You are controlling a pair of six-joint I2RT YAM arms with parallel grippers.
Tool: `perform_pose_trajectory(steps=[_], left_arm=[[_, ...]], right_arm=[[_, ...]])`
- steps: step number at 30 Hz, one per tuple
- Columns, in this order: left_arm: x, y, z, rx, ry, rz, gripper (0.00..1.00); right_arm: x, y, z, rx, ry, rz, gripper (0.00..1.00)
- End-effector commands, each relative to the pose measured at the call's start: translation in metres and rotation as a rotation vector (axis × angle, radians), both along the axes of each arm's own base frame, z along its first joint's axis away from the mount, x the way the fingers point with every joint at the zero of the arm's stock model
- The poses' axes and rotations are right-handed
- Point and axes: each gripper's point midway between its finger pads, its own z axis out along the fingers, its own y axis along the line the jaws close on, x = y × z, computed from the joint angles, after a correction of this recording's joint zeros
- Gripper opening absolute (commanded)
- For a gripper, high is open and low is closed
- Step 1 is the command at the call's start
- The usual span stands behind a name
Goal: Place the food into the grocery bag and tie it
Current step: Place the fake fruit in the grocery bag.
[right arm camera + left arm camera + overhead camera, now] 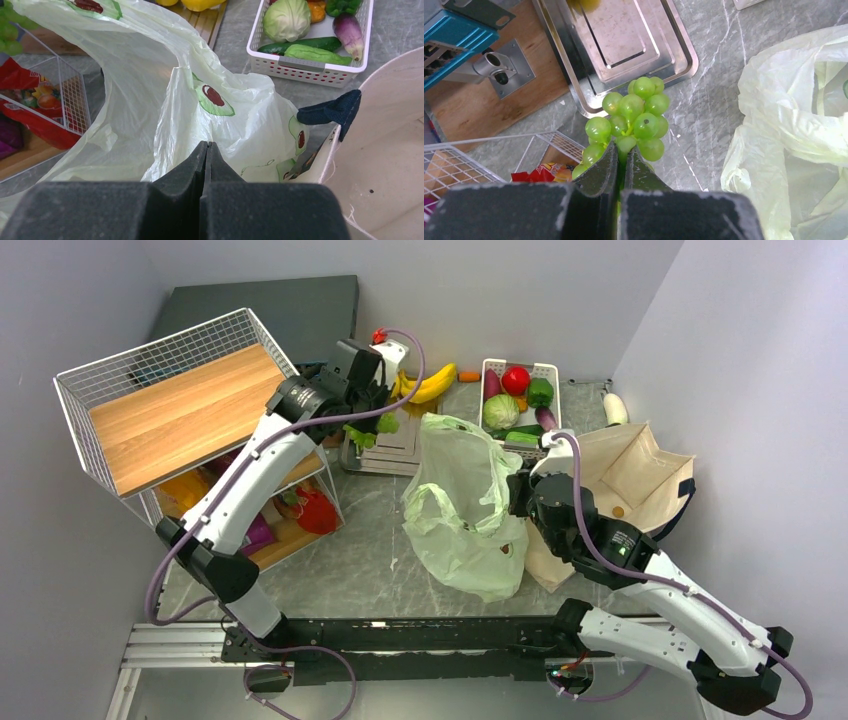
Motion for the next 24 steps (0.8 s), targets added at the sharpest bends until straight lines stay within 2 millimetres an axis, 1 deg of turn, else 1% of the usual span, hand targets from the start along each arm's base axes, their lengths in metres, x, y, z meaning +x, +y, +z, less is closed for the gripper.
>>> perform_pose_trajectory(steps=[1,4,11,19,22,24], left_arm=[[-0.013,0.016,0.020,0.011,-0.056,0.034,0.00],[-0.021,0.016,0.025,0.003,-0.057,0.017,0.00],[-0.048,0.013,0.043,0.003,-0.080,-0.055,0.00],[-0.075,0.005,0.051,0.029,-0.081,-0.113,0.00],[-0.088,0.002,0.058,0.005,-0.081,-0.152,0.00],[-0.097,-0.004,0.062,-0.024,-0.072,-0.196,0.00]], right_arm=[[0.006,0.001,0.011,0.036,-0.044,-0.024,0.00],[0.007,0.003,0.009,0.033,-0.044,-0.018,0.00],[0.009,0.006,0.003,0.026,-0.040,-0.018,0.00],[0.012,0.009,0.006,0.019,-0.054,-0.009,0.00],[0.012,0.010,0.006,0.019,-0.053,-0.008,0.00],[0.012,0.010,0.006,0.019,-0.053,-0.005,0.00]])
